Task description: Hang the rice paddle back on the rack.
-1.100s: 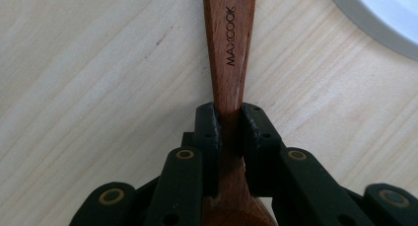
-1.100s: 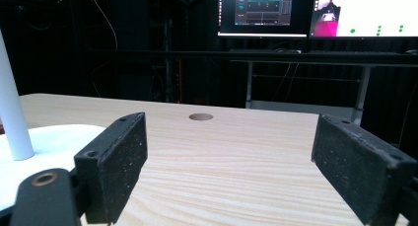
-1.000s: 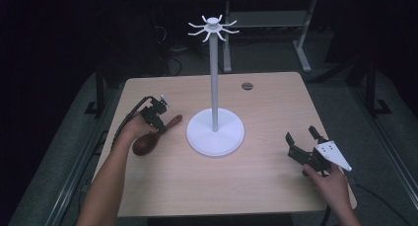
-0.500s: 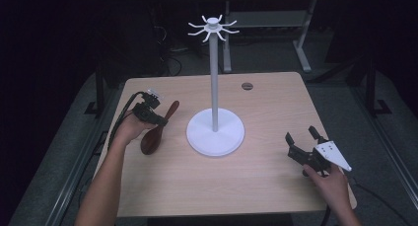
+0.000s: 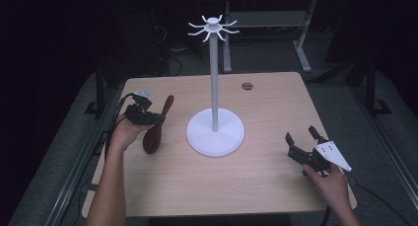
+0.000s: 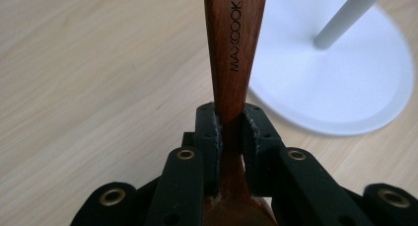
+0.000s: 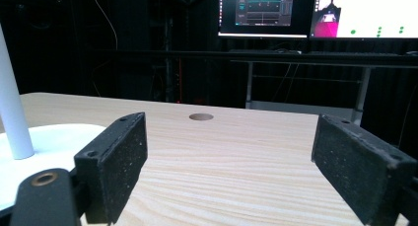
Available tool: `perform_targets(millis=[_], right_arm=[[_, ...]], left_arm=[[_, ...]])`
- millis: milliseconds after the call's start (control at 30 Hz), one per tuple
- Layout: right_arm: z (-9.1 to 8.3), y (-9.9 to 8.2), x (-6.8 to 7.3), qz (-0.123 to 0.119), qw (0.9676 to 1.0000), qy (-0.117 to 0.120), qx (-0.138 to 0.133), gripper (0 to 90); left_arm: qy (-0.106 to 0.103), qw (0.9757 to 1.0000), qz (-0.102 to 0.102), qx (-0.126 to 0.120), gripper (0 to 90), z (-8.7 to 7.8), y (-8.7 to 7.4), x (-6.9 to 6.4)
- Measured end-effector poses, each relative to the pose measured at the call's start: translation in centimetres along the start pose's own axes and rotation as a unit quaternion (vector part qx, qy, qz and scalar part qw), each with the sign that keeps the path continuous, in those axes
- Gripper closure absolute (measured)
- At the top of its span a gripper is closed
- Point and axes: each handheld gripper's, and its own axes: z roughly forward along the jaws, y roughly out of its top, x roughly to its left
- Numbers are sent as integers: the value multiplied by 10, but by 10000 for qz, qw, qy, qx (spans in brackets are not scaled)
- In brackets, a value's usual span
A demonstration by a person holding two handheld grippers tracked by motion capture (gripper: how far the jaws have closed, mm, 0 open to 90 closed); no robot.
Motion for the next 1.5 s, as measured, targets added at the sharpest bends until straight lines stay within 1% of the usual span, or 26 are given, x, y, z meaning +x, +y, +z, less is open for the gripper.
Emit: perform_targets(millis=[33, 67, 133, 167, 233, 267, 300, 333, 400, 467, 500, 533, 567, 733, 833, 867, 933, 1000, 1033, 1133, 1200, 1433, 1500], right_arm=[[0, 0, 0, 10, 10000, 4, 5, 131], [0, 0, 0, 14, 10000, 4, 10, 131], [0, 0, 0, 12, 10000, 0, 13, 131], [0, 0, 0, -5, 10000, 0, 10, 131], [0, 0, 0, -14, 10000, -7, 0, 131], [0, 0, 0, -9, 10000, -5, 1, 131], [0, 0, 0, 4, 10000, 4, -1, 131], [0, 0, 0, 17, 10000, -2, 6, 131], [0, 0, 0, 16, 10000, 2, 8, 131], [0, 0, 0, -3, 10000, 7, 4, 131], [0, 0, 0, 2, 10000, 6, 5, 131], [0, 0, 0, 14, 10000, 2, 7, 131], [0, 0, 0, 11, 10000, -1, 3, 131], [0, 0, 0, 13, 10000, 1, 4, 131], [0, 0, 0, 10, 10000, 0, 2, 131], [0, 0, 0, 12, 10000, -1, 1, 131], [0, 0, 0, 11, 10000, -3, 0, 131], [0, 0, 0, 9, 10000, -4, 0, 131], [0, 0, 0, 10, 10000, -7, 1, 131], [0, 0, 0, 4, 10000, -7, -2, 131], [0, 0, 0, 6, 10000, -8, -3, 131], [0, 0, 0, 10, 10000, -13, -13, 131], [0, 0, 0, 11, 10000, -11, -14, 131]], left_arm=[[-17, 10000, -1, -75, 789, -1, 0, 0], [-39, 9999, -23, -107, 789, -2, 0, -1], [-20, 9999, 5, -154, 789, -4, 2, -2], [-53, 9997, 12, -247, 789, -6, 3, -2], [-151, 9990, -61, -406, 789, -10, 3, -3], [-167, 9989, -46, -443, 789, -11, 3, -4], [-149, 9986, -85, -509, 789, -12, 4, -6], [-133, 9988, -16, -476, 789, -14, 4, -7], [-163, 9983, -9, -557, 788, -17, 5, -10], [-230, 9973, -32, -698, 788, -21, 6, -11], [-230, 9973, -32, -698, 788, -21, 6, -11], [-341, 9958, -43, -845, 789, -24, 7, -12], [-395, 9950, -62, -915, 788, -26, 8, -13], [-476, 9925, -23, -1127, 788, -36, 13, -18], [-635, 9897, 22, -1280, 789, -43, 18, -20], [-651, 9893, 66, -1303, 788, -46, 19, -22], [-688, 9875, 101, -1413, 789, -50, 21, -24], [-785, 9851, 78, -1528, 788, -53, 23, -26], [-812, 9841, 118, -1574, 788, -55, 24, -26], [-910, 9814, 154, -1684, 788, -60, 29, -29], [-948, 9804, 205, -1715, 788, -64, 33, -30], [-1077, 9743, 385, -1942, 788, -82, 49, -38], [-1132, 9722, 418, -2008, 788, -87, 53, -40]])
